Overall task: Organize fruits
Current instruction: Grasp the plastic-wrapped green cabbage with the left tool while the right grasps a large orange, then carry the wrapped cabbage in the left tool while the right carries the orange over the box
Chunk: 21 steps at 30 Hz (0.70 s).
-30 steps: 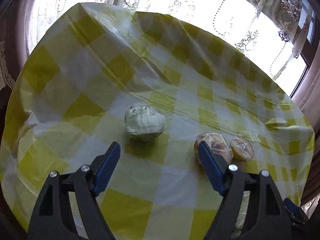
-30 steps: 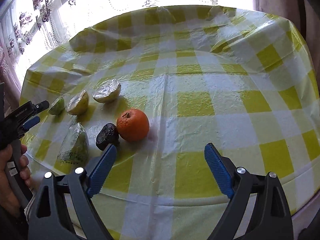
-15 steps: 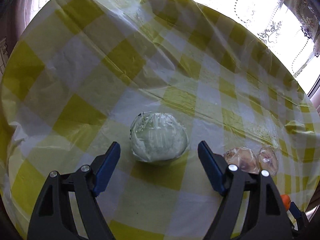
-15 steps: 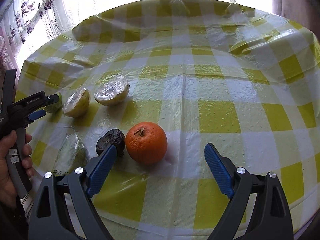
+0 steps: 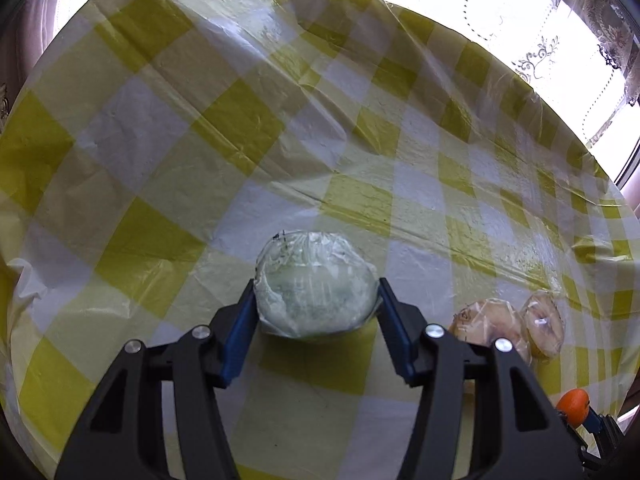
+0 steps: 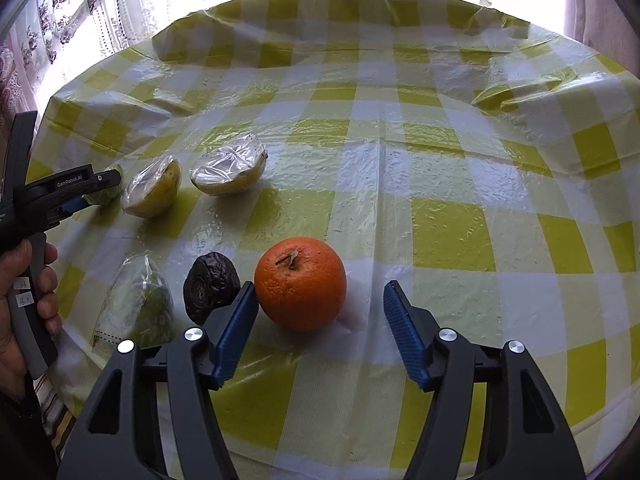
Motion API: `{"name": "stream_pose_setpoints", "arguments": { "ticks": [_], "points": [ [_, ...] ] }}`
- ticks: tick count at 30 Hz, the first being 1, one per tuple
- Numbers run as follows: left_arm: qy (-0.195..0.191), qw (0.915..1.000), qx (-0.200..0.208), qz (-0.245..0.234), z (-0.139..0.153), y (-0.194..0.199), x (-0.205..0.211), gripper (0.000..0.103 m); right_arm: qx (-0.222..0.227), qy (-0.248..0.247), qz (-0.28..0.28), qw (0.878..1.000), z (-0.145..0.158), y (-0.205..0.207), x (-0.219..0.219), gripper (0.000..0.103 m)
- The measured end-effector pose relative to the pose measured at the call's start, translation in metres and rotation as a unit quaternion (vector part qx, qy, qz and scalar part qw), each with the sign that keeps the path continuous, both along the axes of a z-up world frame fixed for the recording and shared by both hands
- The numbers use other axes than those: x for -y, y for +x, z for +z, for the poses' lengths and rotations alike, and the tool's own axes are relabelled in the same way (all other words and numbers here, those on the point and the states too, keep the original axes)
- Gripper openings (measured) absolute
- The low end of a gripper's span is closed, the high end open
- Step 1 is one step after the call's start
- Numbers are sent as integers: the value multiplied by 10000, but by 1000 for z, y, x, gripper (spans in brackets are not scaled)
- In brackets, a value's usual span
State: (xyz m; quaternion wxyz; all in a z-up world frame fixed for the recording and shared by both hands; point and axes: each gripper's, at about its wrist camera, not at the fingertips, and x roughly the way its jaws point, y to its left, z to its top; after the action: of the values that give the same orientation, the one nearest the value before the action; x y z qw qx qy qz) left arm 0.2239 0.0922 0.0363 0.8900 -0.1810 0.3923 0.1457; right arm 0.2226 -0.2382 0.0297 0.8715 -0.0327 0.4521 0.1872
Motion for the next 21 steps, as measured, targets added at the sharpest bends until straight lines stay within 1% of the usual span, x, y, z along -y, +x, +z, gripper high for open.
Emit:
{"name": "stream_pose_setpoints", "arguments": {
  "ticks": [4,5,6,7,13,21],
  "points": [
    [-15,10000,42,-38,0,-4,1,57,33,-35,66,10000,0,2,-2,53],
    [-30,10000,56,-48,0,-5,2,57,58,-39,95,9999,0,2,-4,50],
    [-19,10000,62,-59,0,-6,3,57,85,-46,140,9999,1,0,-5,43],
    [3,10000,74,-67,1,-7,4,57,102,-103,138,9998,2,-1,-6,43],
    [72,9994,302,-161,8,-22,12,57,86,-81,115,9999,2,-11,-2,43],
    [289,9974,526,-396,21,-43,34,57,77,-69,68,9999,5,-40,7,43]
  ]
}}
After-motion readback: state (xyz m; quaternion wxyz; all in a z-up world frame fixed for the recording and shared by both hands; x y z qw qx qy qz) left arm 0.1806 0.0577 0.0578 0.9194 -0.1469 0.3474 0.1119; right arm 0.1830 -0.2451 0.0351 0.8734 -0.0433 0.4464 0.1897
